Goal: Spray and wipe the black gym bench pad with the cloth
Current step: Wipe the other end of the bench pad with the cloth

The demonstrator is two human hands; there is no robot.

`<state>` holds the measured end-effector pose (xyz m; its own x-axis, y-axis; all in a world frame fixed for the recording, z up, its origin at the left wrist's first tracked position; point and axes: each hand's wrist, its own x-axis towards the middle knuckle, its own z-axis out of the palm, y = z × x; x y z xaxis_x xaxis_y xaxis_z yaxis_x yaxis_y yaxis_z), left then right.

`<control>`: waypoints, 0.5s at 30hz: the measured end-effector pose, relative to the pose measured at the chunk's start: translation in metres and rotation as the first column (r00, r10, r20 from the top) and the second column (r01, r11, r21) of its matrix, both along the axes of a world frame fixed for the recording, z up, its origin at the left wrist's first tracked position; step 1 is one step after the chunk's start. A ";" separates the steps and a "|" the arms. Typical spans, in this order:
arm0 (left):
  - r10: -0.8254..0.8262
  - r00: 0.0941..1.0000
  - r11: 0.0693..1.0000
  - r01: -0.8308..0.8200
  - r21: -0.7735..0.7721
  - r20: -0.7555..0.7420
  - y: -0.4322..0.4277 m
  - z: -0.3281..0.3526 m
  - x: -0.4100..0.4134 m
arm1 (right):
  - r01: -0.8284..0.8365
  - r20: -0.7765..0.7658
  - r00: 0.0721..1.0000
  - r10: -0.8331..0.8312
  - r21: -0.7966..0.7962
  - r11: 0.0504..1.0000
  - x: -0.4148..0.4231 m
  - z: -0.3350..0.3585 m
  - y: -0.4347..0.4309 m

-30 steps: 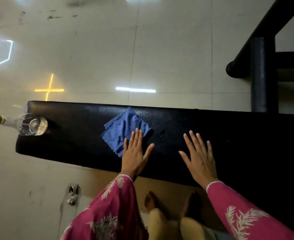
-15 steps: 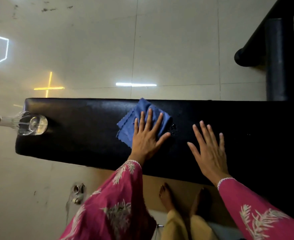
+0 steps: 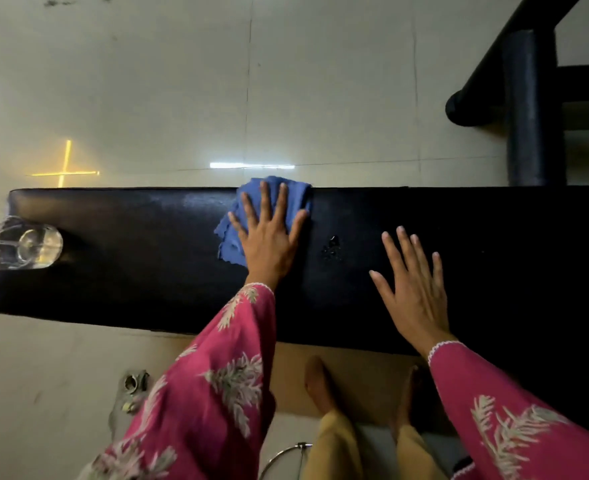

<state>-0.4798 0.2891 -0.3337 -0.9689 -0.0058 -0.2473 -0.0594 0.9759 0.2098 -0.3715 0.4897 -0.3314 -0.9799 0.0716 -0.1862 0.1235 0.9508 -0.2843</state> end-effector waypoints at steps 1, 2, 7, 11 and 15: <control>0.122 0.992 0.993 -0.122 0.006 0.027 0.009 0.000 0.000 | 0.010 -0.002 1.000 -0.010 0.001 1.000 0.001 0.001 0.003; 0.173 0.984 0.985 -0.174 0.006 0.035 0.021 0.002 0.001 | 0.015 -0.007 1.000 -0.015 0.005 1.000 0.001 0.003 0.005; -0.289 0.957 0.957 0.289 0.002 0.005 0.045 0.006 0.027 | 0.014 0.029 0.999 -0.014 0.019 1.000 0.007 0.009 0.018; -0.119 0.993 0.993 0.119 -0.015 0.001 0.026 0.001 0.010 | -0.028 0.018 0.999 0.027 0.036 0.999 0.009 0.011 0.032; 0.093 0.994 0.995 -0.095 0.021 0.062 0.079 0.011 0.024 | -0.016 0.032 0.999 0.015 0.026 1.000 0.016 0.011 0.045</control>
